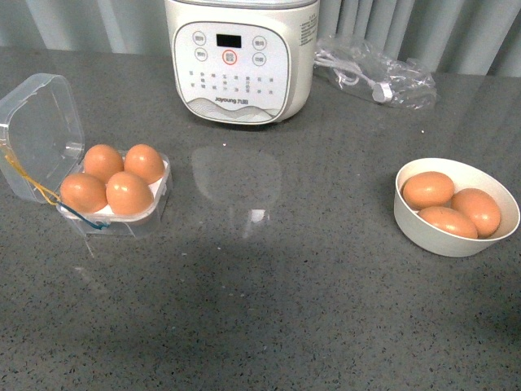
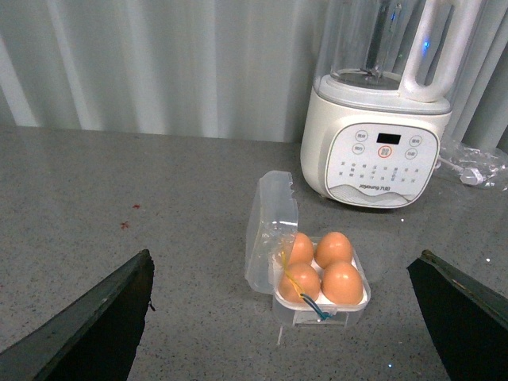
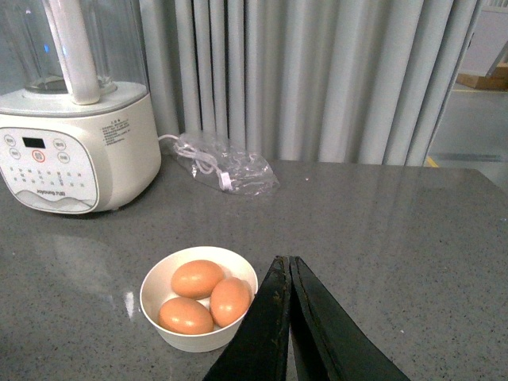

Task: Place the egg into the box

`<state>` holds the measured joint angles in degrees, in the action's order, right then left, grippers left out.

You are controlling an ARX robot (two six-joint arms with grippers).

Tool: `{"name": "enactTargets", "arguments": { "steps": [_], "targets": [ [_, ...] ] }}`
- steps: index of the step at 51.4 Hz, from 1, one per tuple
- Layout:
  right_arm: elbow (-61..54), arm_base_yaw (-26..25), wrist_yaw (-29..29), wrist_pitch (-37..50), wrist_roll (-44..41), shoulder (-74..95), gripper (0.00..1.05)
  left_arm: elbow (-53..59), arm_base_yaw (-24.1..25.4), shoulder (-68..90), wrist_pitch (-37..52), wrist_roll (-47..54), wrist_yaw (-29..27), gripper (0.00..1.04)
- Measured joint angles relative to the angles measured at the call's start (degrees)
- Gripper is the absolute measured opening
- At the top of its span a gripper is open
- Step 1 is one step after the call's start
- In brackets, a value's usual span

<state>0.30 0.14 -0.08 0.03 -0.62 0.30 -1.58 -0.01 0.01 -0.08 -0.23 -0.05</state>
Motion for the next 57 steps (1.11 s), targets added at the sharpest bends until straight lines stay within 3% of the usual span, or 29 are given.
{"name": "enactTargets", "arguments": {
  "steps": [11, 19, 21, 23, 29, 35, 46, 57],
  "targets": [
    [0.0, 0.0, 0.0, 0.0, 0.0, 0.0, 0.05, 0.0, 0.0, 0.0, 0.0, 0.0, 0.0, 0.98],
    [0.0, 0.0, 0.0, 0.0, 0.0, 0.0, 0.30, -0.1, -0.3, 0.2, -0.2, -0.4, -1.0, 0.98],
    [0.0, 0.0, 0.0, 0.0, 0.0, 0.0, 0.39, -1.2, -2.4, 3.4, -3.1, -4.7, -10.6, 0.98],
    [0.0, 0.0, 0.0, 0.0, 0.0, 0.0, 0.48, -1.8, -1.9, 10.2, 0.0, -8.7, -18.1, 0.98],
    [0.0, 0.0, 0.0, 0.0, 0.0, 0.0, 0.73, -7.2, 9.0, 35.8, 18.0, -17.8, -21.6, 0.98],
    [0.0, 0.0, 0.0, 0.0, 0.0, -0.1, 0.99, -18.6, 14.7, 59.7, 26.6, -23.1, -24.1, 0.98],
    [0.0, -0.1, 0.0, 0.0, 0.0, -0.1, 0.97, -31.9, 16.3, 82.4, 26.8, -26.0, -24.2, 0.98],
    [0.0, 0.0, 0.0, 0.0, 0.0, -0.1, 0.97, -41.1, 12.5, 93.9, 21.1, -26.9, -21.8, 0.98]
  ]
}}
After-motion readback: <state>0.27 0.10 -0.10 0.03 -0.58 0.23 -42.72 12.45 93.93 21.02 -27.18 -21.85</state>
